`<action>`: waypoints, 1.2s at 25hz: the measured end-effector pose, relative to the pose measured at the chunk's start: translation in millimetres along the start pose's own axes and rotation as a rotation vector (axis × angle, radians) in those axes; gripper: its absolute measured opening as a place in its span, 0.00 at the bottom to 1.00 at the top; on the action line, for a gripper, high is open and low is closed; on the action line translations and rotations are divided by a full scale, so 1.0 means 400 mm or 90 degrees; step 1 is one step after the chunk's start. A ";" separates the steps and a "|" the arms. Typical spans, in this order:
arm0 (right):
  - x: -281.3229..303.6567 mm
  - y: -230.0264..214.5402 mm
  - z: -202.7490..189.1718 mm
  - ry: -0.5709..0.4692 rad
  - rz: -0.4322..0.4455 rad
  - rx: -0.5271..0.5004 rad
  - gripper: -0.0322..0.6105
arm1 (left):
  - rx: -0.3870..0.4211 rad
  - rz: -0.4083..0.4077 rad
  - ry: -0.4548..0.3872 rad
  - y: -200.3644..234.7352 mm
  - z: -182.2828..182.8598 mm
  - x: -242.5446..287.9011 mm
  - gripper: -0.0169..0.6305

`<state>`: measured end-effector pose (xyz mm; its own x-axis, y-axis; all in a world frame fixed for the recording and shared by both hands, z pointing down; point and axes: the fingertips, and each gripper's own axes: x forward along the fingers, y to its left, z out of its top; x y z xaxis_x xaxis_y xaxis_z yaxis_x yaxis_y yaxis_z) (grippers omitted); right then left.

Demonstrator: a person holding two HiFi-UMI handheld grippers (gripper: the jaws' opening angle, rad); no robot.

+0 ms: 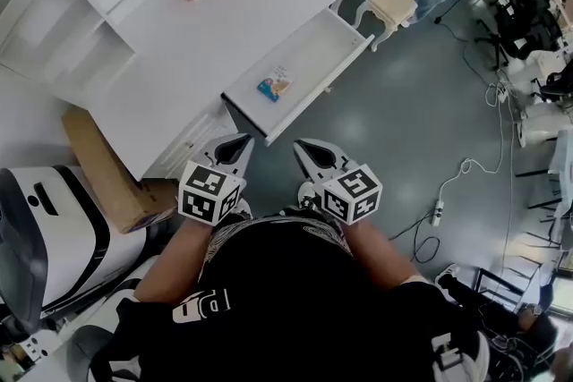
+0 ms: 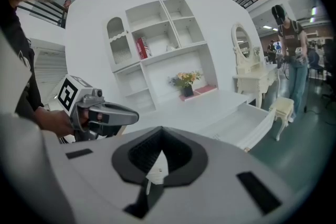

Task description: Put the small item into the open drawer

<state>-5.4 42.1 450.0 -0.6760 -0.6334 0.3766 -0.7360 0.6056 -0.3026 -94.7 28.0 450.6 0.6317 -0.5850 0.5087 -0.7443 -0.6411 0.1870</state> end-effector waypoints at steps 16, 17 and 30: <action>-0.005 0.015 -0.022 0.018 -0.006 -0.006 0.06 | 0.004 -0.018 -0.006 -0.026 -0.013 -0.004 0.05; -0.005 0.015 -0.022 0.018 -0.005 -0.007 0.06 | 0.003 -0.017 -0.006 -0.025 -0.013 -0.004 0.05; -0.013 0.014 -0.025 0.033 0.005 -0.016 0.06 | 0.006 -0.013 -0.011 -0.039 0.006 -0.007 0.05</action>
<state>-5.8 53.5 455.0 -0.6783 -0.6035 0.4192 -0.7293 0.6223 -0.2843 -84.4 38.5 444.4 0.6503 -0.5807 0.4898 -0.7293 -0.6578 0.1884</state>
